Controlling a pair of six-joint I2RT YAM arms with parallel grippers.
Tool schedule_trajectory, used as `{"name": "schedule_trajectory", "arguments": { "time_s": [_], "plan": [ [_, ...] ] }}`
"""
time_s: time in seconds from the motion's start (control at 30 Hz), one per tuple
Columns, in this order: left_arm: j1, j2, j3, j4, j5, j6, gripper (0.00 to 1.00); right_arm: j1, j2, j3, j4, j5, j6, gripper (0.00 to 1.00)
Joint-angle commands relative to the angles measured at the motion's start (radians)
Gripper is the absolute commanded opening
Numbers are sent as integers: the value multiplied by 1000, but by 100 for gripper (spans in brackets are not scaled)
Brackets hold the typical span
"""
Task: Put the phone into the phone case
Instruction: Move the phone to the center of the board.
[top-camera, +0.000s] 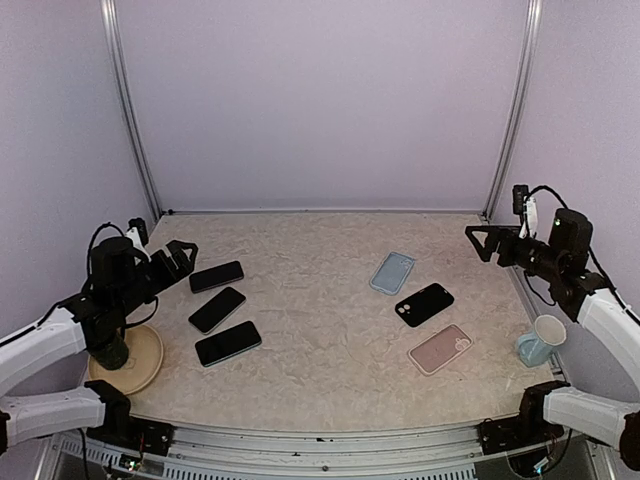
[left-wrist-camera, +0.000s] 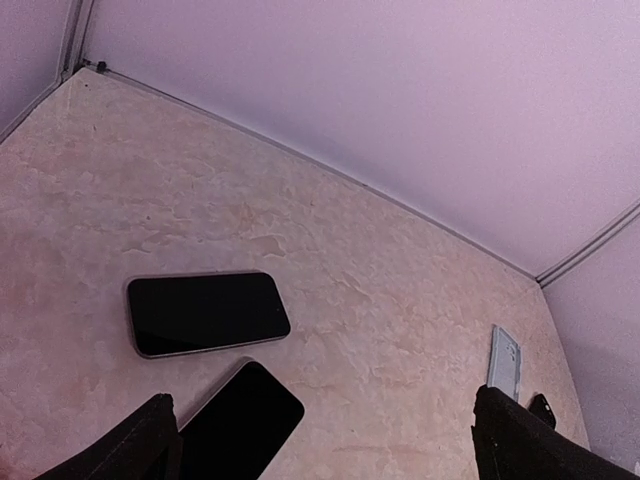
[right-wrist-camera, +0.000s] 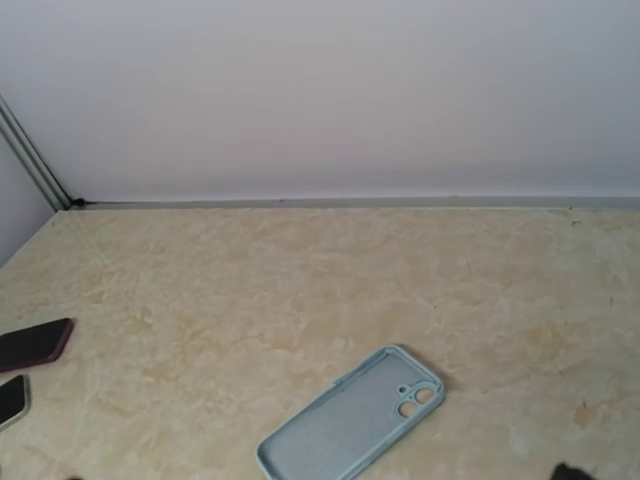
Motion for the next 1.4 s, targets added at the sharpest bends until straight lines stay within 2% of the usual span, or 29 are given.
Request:
{"name": "schedule_trajectory", "arguments": {
  "time_s": [0.0, 0.23, 0.33, 0.6, 0.97, 1.37],
  "plan": [
    [-26, 19, 23, -43, -65, 30, 99, 3, -18, 21, -10, 23, 19, 100],
    [-63, 53, 31, -67, -102, 33, 99, 3, -58, -19, 12, 72, 151, 100],
    [-74, 67, 27, -68, -105, 28, 99, 2, -51, -28, 21, 27, 142, 100],
    [-87, 153, 32, -67, -94, 28, 99, 2, -28, -17, -22, 137, 148, 100],
    [-128, 285, 40, -43, -115, 33, 99, 21, 173, 54, -155, 112, 85, 100],
    [-207, 382, 79, -68, -166, 72, 99, 128, 268, 118, -230, 261, 46, 100]
  ]
}}
